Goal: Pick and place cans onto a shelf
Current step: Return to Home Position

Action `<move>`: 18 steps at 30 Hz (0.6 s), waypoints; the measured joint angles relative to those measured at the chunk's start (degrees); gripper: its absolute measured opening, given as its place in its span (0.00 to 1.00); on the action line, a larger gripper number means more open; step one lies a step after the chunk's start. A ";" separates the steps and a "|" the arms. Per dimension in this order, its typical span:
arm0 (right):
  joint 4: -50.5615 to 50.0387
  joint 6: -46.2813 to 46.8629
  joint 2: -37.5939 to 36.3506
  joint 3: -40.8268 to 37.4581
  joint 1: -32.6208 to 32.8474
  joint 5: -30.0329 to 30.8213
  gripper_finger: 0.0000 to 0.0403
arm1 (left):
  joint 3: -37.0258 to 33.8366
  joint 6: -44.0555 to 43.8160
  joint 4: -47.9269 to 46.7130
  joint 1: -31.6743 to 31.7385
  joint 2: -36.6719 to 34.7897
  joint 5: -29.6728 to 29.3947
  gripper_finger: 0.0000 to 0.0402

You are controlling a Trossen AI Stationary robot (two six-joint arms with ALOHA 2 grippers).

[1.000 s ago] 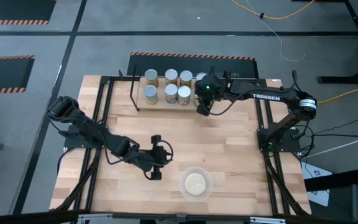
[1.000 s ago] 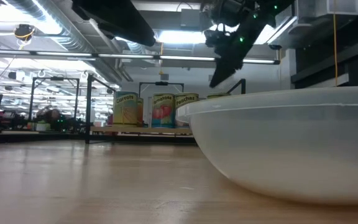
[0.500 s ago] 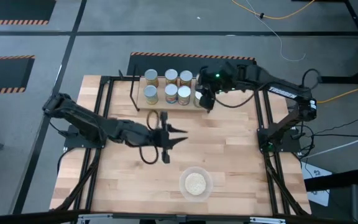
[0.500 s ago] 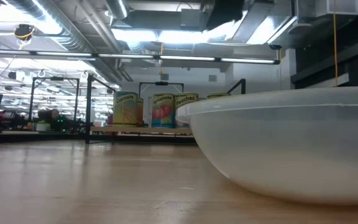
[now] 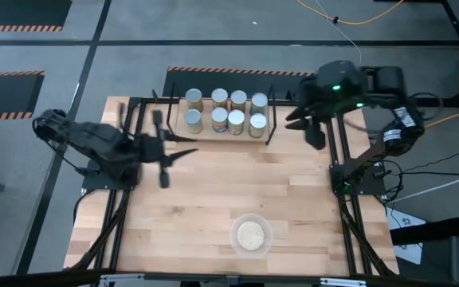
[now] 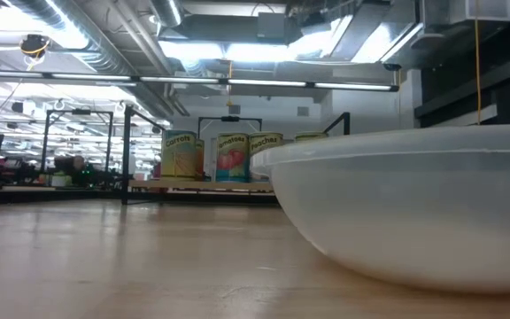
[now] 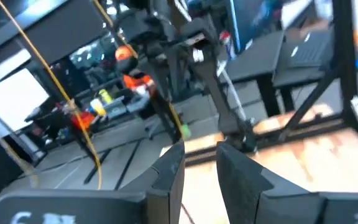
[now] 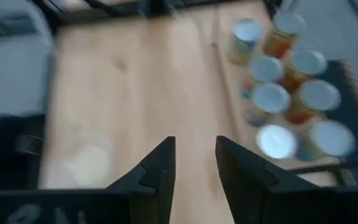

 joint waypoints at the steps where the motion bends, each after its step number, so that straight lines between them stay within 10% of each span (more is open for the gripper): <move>1: 0.24 1.17 -0.36 1.23 0.12 -1.66 0.30 | 0.06 0.00 -0.48 -0.60 -1.39 0.08 0.22; 7: 0.63 3.93 -6.65 1.29 0.54 -11.93 0.30 | 0.01 -4.19 -10.39 -4.67 -9.87 0.46 0.21; 18: 0.56 3.46 -16.09 -0.75 0.57 -12.15 0.30 | -11.42 -22.47 -23.42 -7.52 -19.06 0.89 0.21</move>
